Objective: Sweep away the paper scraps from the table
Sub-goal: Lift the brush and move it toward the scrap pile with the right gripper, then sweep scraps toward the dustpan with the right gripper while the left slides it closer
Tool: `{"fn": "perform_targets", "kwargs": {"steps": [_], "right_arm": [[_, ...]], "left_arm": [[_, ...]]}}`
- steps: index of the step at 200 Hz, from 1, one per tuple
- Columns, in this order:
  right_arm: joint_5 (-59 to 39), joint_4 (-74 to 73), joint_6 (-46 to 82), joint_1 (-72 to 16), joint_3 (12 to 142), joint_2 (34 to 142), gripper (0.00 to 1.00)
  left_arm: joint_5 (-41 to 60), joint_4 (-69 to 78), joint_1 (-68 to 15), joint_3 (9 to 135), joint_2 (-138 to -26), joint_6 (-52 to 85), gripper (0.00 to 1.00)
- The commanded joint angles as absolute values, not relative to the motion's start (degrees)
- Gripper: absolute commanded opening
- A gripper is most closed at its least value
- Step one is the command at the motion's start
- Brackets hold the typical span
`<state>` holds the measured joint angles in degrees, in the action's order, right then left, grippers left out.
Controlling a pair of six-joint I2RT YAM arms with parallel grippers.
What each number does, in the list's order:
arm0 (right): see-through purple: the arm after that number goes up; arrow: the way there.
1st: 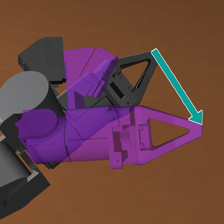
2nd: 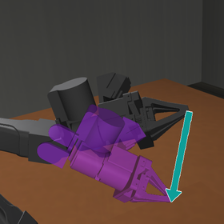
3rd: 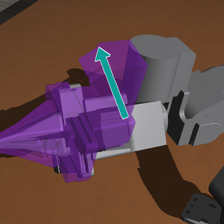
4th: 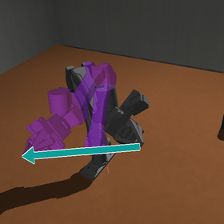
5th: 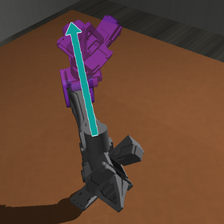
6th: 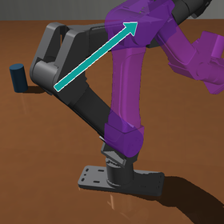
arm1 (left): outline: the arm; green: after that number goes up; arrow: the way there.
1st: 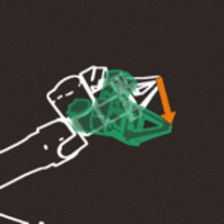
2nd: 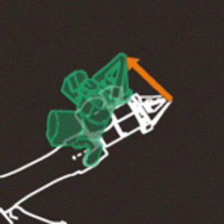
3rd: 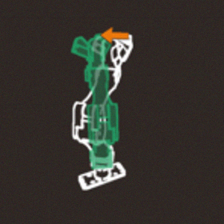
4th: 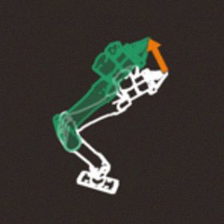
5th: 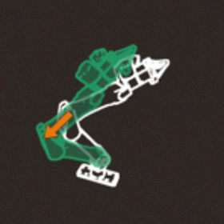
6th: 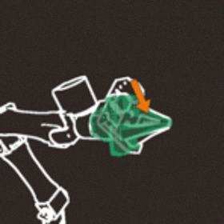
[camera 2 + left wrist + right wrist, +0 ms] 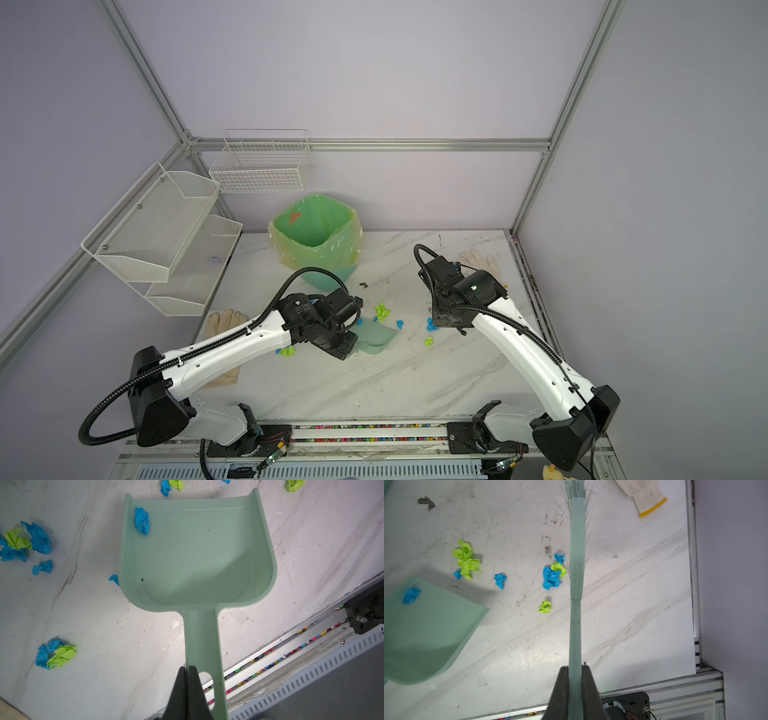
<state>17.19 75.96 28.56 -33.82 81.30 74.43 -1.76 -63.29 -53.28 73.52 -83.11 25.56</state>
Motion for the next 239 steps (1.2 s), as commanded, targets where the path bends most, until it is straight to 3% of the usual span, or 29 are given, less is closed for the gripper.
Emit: {"fn": "perform_targets", "kwargs": {"steps": [1,97,239], "right_arm": [[20.39,74.57,21.23,-31.35,84.05,77.98,0.0],[15.9,68.95,13.98,-28.57,89.13,92.65,0.0],[10.01,72.43,15.12,-28.04,84.11,92.26,0.0]], "left_arm": [[-2.82,-60.6,-56.28,72.86,-82.1,28.03,0.0],[-9.13,-55.37,-65.6,74.19,-88.44,29.58,0.0],[-6.24,-49.5,-67.85,71.81,-92.06,28.18,0.0]]}}
